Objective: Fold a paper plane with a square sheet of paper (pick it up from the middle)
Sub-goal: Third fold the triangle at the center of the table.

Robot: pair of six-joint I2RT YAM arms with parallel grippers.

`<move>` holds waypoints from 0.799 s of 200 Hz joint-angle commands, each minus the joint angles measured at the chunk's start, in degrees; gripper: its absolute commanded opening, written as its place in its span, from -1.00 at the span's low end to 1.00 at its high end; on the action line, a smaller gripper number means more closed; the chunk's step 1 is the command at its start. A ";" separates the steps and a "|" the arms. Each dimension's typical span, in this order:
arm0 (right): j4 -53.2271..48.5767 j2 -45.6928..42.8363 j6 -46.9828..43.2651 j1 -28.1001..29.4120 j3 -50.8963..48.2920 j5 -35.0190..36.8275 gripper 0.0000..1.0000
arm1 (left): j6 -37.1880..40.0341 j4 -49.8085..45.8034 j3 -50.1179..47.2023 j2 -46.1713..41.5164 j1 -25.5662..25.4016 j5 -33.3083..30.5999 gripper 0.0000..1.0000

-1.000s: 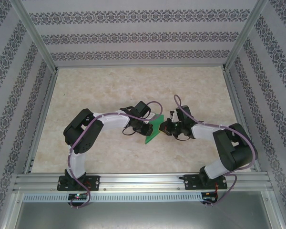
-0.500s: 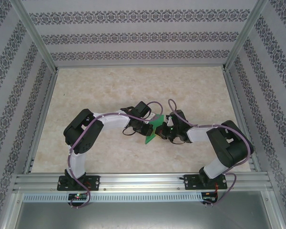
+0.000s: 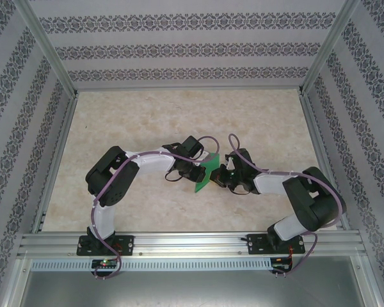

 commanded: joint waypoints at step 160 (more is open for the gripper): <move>10.13 5.94 4.82 5.51 -2.25 2.52 -0.93 | 0.30 -3.69 -1.51 2.74 -0.90 -2.46 -0.78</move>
